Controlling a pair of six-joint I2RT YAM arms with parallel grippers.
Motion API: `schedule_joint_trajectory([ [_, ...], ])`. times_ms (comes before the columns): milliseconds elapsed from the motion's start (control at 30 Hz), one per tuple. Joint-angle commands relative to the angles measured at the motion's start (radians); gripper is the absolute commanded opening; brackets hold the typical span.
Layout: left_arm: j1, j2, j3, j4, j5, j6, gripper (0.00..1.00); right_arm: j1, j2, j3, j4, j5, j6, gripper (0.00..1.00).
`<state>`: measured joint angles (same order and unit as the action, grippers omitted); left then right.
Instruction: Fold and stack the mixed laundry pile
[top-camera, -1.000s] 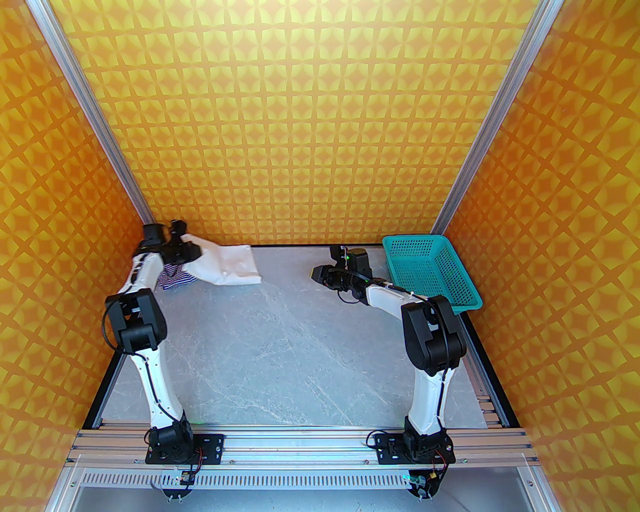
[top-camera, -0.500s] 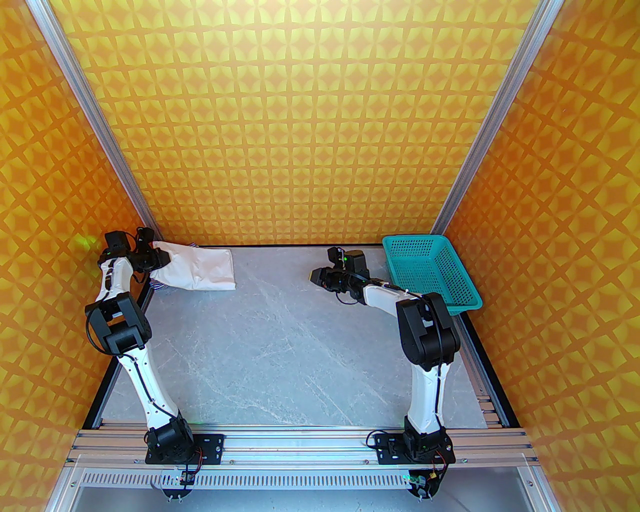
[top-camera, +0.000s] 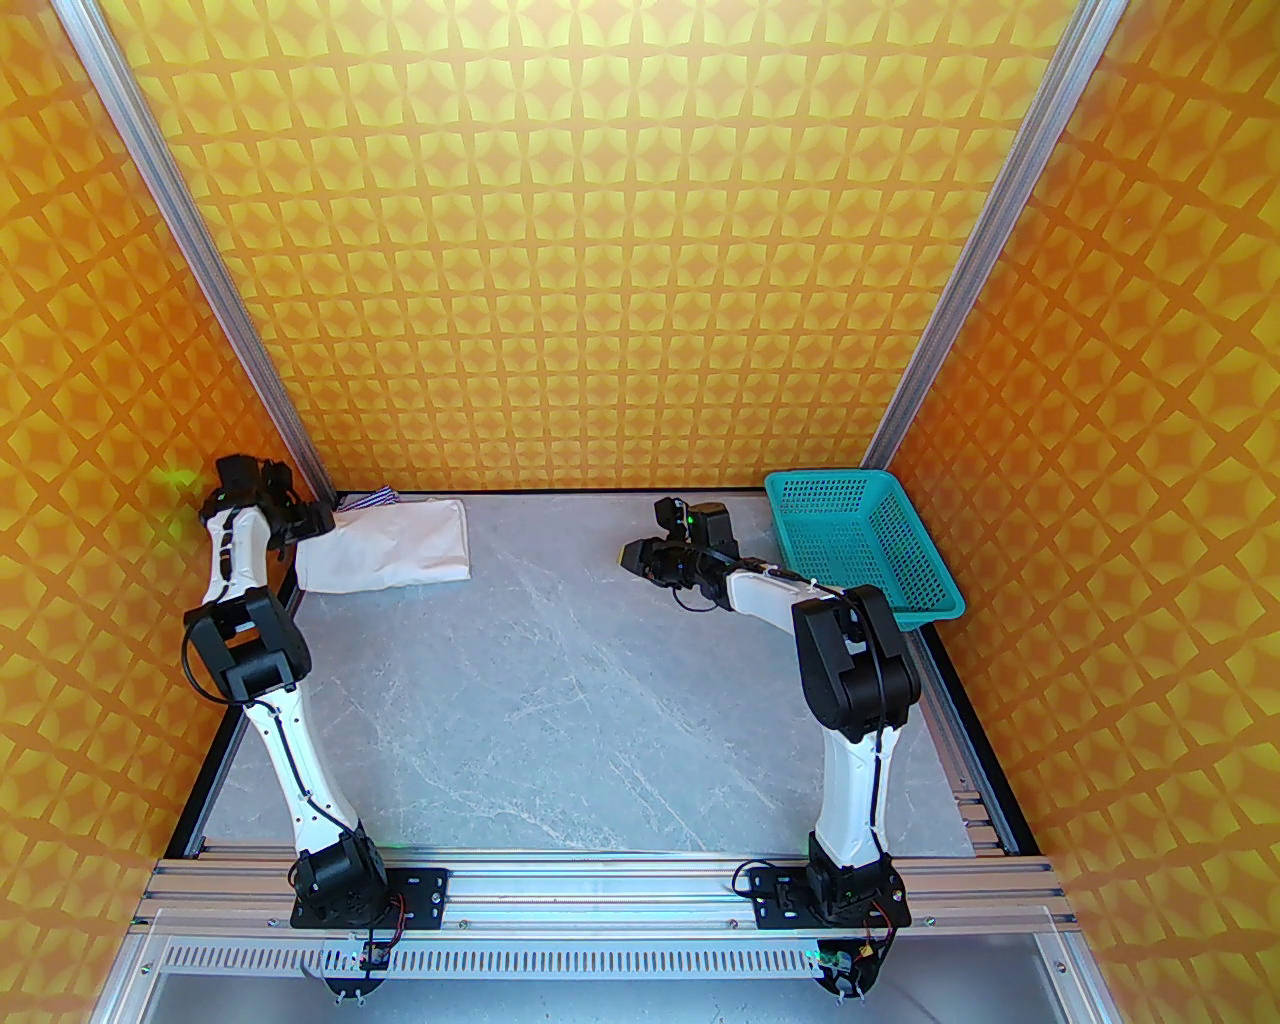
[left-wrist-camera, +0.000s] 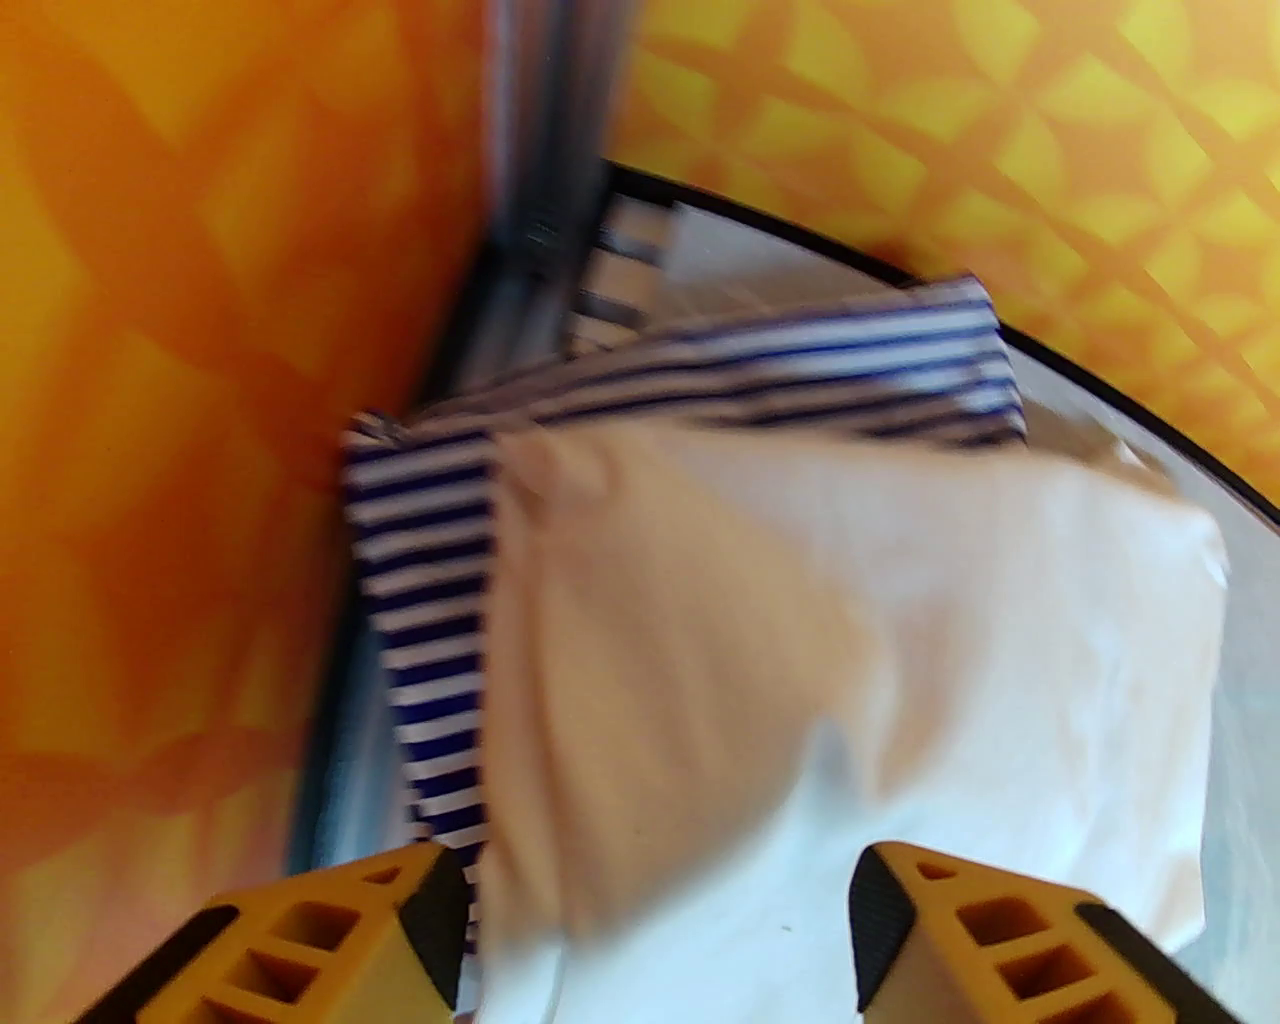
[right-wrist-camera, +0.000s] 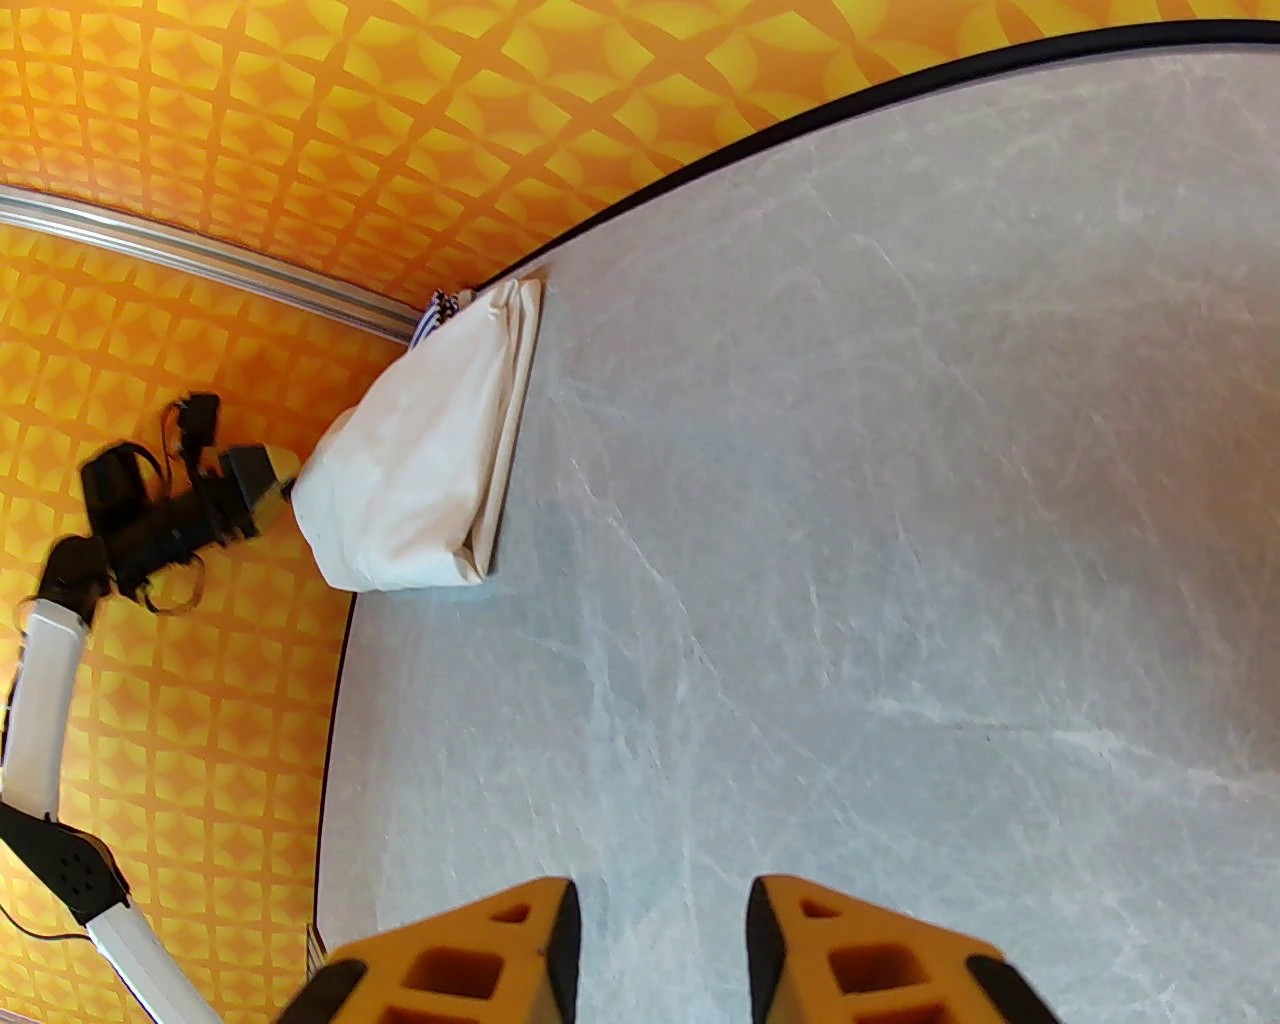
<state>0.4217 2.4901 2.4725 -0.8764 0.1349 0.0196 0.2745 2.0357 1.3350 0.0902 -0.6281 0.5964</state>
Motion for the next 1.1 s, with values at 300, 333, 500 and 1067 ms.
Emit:
schedule_joint_trajectory([
  [300,-0.146,-0.311,-0.184,-0.059,-0.273,-0.071,0.69,-0.003,-0.256,-0.12,-0.309,0.274,-0.256,0.4],
  [333,-0.162,-0.344,-0.249,-0.032,-0.24,-0.074,0.67,-0.006,-0.28,-0.138,-0.325,0.309,-0.265,0.4],
  [500,-0.216,-0.538,-0.688,0.221,0.011,-0.16,0.58,-0.049,-0.467,-0.298,-0.346,0.541,-0.29,0.41],
  [1067,-0.31,-1.21,-1.833,0.883,-0.093,-0.272,0.62,-0.216,-0.651,-0.957,0.659,0.839,-0.554,0.7],
])
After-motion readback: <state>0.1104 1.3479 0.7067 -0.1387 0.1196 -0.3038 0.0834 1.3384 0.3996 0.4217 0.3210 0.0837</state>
